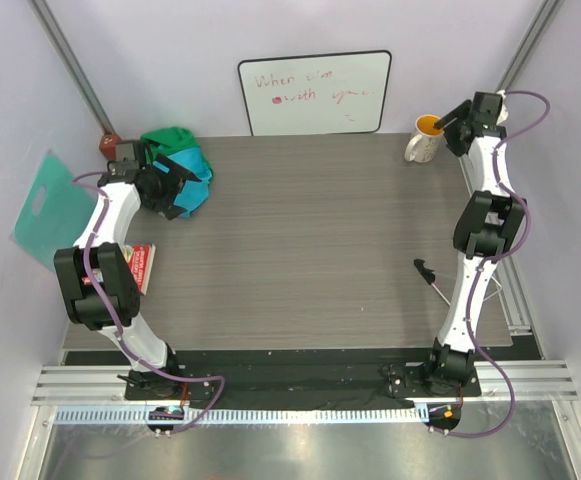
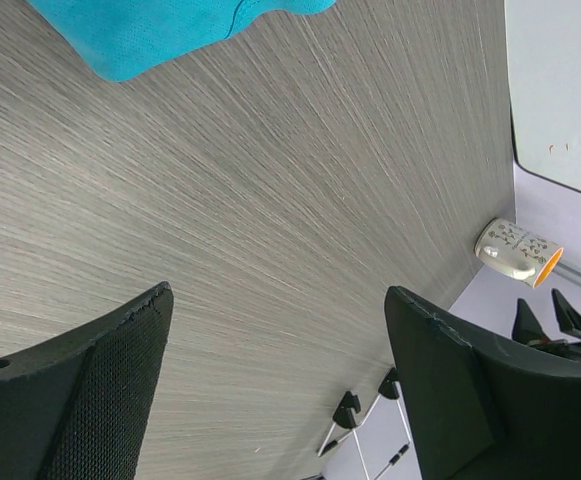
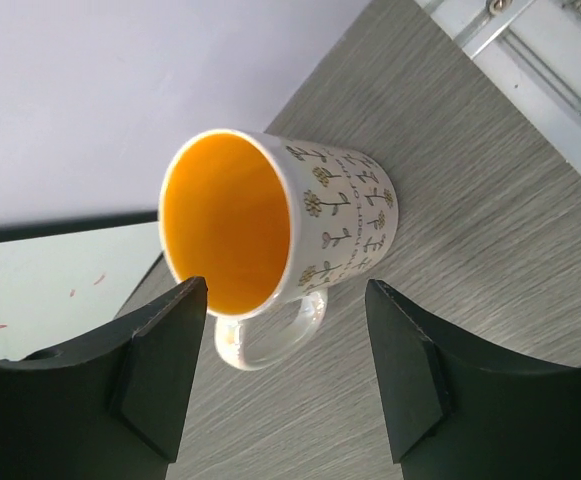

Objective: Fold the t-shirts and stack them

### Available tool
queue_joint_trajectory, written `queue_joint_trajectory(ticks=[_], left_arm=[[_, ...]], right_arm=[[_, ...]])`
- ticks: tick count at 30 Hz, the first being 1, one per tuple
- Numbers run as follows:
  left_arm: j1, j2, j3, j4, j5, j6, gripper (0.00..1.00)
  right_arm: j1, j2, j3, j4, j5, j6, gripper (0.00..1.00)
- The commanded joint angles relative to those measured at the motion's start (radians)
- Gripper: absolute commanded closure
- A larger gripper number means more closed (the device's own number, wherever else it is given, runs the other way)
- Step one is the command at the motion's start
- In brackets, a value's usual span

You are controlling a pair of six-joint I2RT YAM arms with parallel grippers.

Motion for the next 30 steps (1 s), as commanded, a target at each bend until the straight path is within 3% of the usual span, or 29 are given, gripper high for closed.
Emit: queue_joint_trajectory(ticks=[1,14,20,24,25,29,30], left_arm=[[-0.003,-0.017,0.003,0.001,-0.019,0.018,0.13],[-0.003,-0.011,0.026,-0.031,-0.025,0.029,0.13],[-0.003,-0.031,0.0,-0.037,-0.042,0.029,0.13],[-0.001,-0.034,-0.007,-0.036,-0.045,0.023,0.13],[-0.003,-0.034,-0.008,-0.034,-0.046,0.021,0.14],[-0.003,-0.031,-0.008,-0.03,-0.045,0.018,0.13],[-0.005,-0.028,-0.008,-0.03,-0.043,0.018,0.13]], right_arm=[[0.002,0.021,0.041,0.01,-0.017,0.01,0.31],[0.008,0.167,0.193,0.045,-0.021,0.084,0.38],[0.008,0.164,0.144,0.047,-0.027,0.08,0.39],[0.008,0.161,0.132,0.041,-0.037,0.064,0.5],[0.006,0.161,0.127,0.041,-0.038,0.063,0.59],[0.009,0.164,0.127,0.041,-0.058,0.06,0.73],[0.011,0.166,0.126,0.041,-0.066,0.06,0.8]])
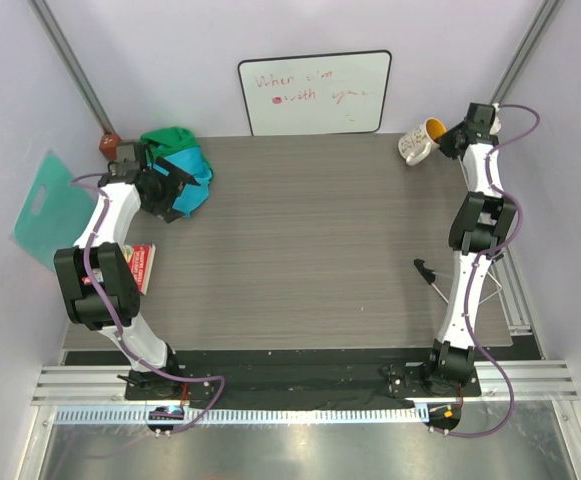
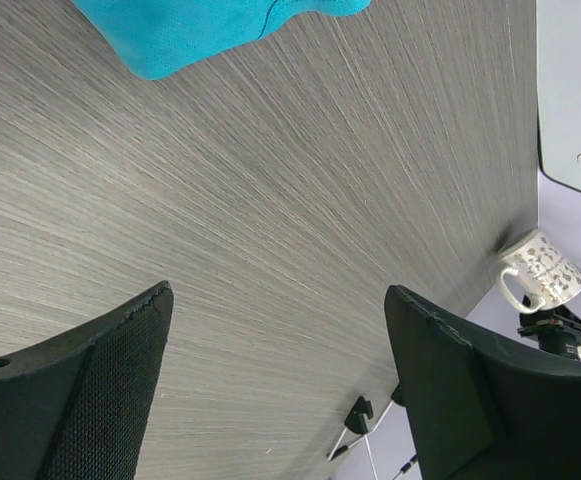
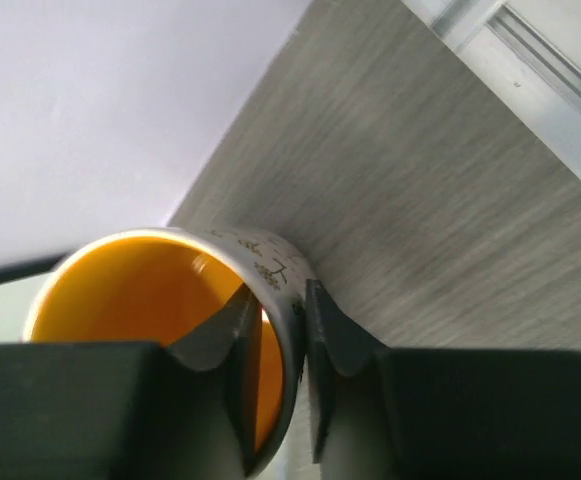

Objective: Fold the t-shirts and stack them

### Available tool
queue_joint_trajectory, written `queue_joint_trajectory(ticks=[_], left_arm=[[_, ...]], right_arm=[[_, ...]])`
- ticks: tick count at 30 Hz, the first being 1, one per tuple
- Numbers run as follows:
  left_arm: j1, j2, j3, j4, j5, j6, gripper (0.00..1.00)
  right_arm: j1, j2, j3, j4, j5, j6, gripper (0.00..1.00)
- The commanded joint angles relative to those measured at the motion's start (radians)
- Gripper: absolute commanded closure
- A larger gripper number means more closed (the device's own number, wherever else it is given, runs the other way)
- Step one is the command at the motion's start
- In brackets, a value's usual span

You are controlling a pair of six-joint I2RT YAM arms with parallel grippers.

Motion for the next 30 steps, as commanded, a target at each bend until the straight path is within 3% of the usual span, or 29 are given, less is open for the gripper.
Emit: queue_joint_trajectory(ticks=[1,3,4,13,24,30], left_arm=[[-0.005,-0.026,-0.004,0.004,-0.01,0.002,0.14],[-0.005,-0.023,-0.007,0.006,-0.008,-0.001,0.14],[-0.005,-0.023,-0.007,0.009,-0.007,-0.001,0.14],[-0.011,-0.009,-0.012,0.021,-0.001,-0.004,0.14],[-0.063,0.034,-0.009,0.061,0.022,-0.041,0.14],[-0.075,0.044,0.003,0.055,0.042,-0.014,0.14]], right_arm=[[0.012,-0.016,0.007,0.01,-0.06,0.006,0.85],[0.01,-0.013,0.012,0.01,-0.068,0.011,0.97],[0.013,-0.015,0.009,0.011,-0.068,0.012,0.99],[0.069,-0.033,-0.013,0.014,-0.123,-0.015,0.99],[0.302,-0.009,0.055,0.054,-0.19,0.028,0.99],[0.357,-0.012,0.065,0.049,-0.201,0.031,0.99]])
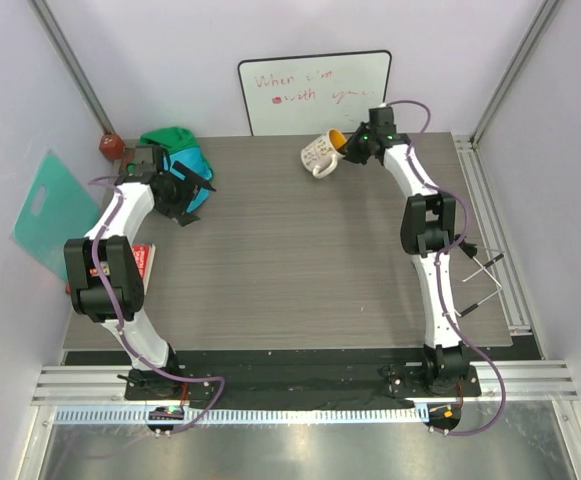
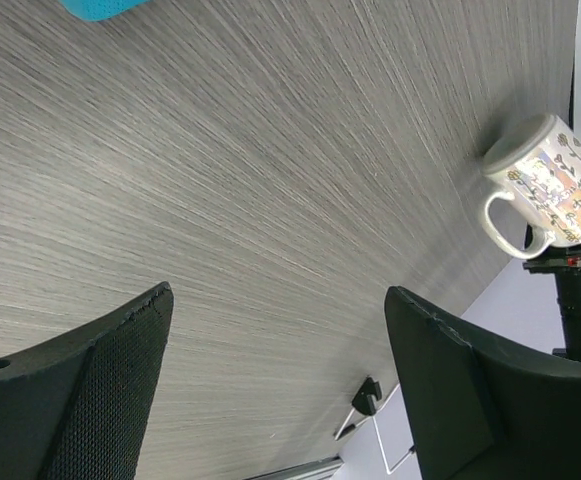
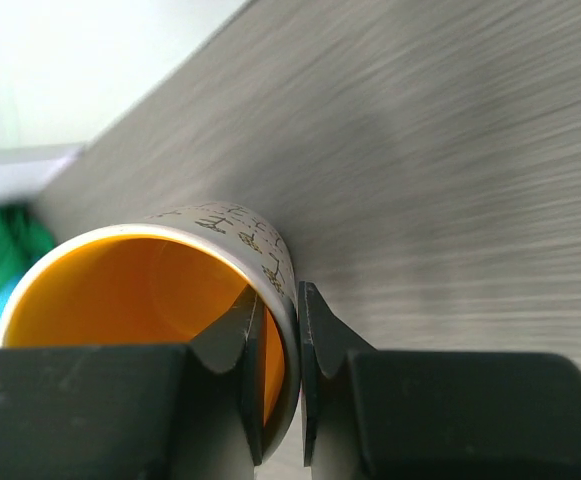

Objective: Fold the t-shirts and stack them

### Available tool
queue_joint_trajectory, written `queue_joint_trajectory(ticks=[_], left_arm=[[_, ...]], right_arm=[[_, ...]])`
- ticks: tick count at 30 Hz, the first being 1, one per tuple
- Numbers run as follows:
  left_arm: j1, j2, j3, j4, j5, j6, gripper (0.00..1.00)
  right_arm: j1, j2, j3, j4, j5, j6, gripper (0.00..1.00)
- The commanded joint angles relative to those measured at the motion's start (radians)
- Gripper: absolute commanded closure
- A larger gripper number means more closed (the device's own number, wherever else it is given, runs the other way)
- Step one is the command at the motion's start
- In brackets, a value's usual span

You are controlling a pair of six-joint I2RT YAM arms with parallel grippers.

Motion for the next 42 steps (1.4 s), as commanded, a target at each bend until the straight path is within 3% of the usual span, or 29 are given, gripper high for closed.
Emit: queue_joint_trajectory(ticks=[1,12,21,31,39,41,42], left_arm=[[-0.005,-0.002,0.021,0.025,0.029,0.019,0.14],[-0.017,0.005,0.001,0.022,0.053,0.032,0.14],[-0.02,-0.002,-0.013,0.019,0.056,0.039,0.14],[-0.028,0.01,-0.013,0.026,0.056,0.043,0.14],[-0.037,0.031,0.004,0.037,0.058,0.049,0.14],[-0.037,0.05,0.01,0.063,0.071,0.049,0.14],[-0.035,0.059,0.013,0.08,0.085,0.051,0.14]], right_arm=[[0.009,-0.036,0.081,0.07,-0.051,0.033,0.99],[0.018,-0.093,0.098,0.058,-0.082,0.037,0.99],[0.03,-0.138,0.066,-0.051,-0.077,-0.035,0.99],[0.036,-0.167,0.055,-0.074,-0.088,-0.062,0.85],[0.046,-0.188,0.046,-0.073,-0.094,-0.073,0.8],[0.049,-0.191,0.045,-0.065,-0.094,-0.073,0.84],[0.052,-0.191,0.045,-0.063,-0.096,-0.076,0.91]])
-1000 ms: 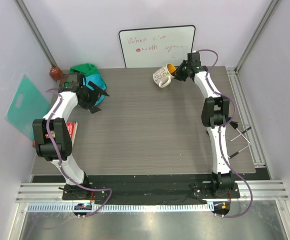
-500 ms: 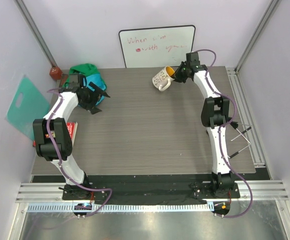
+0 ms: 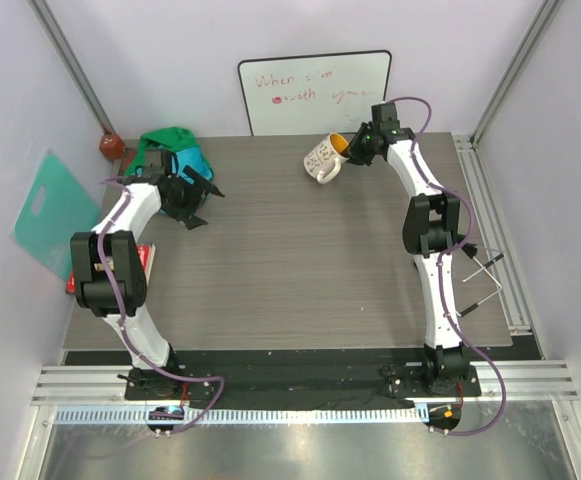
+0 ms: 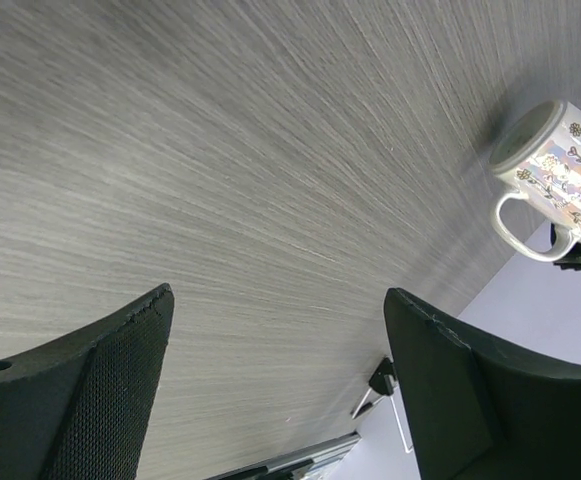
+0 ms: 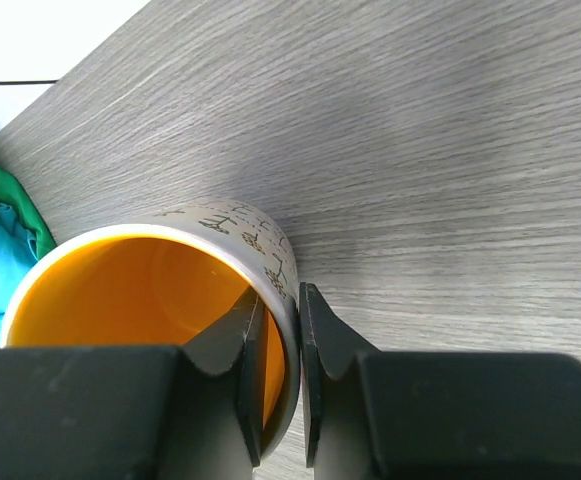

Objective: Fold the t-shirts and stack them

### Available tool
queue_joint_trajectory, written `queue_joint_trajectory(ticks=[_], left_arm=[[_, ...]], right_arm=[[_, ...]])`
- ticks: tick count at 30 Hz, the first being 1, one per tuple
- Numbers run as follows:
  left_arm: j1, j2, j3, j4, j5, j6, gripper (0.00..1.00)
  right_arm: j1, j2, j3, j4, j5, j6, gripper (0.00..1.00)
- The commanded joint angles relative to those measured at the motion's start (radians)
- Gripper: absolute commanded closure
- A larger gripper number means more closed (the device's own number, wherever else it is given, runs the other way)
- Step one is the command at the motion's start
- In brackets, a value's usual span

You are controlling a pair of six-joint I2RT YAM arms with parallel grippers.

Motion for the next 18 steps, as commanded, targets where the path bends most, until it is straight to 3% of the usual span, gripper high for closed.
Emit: queue_joint_trajectory(ticks=[1,6,13,18], left_arm=[[-0.003,0.039,0.036,0.109,0.064,0.02,0.14],[-0.06,0.229,0.174,0.213,0.248,-0.005,0.19],[-0.164,0.545,0.547,0.306,0.405,-0.134,0.18],[-0.187,0.581,0.5,0.5,0.408,-0.273,0.17]], right_arm=[[0.014,-0.158,0.029,0.083,-0.059,0.008,0.99],[0.034,-0.17,0.001,0.085,-0.073,0.0,0.99],[0.055,-0.204,-0.08,0.071,-0.073,-0.017,0.99],[0.064,-0.208,-0.119,0.059,-0.07,-0.031,0.99]])
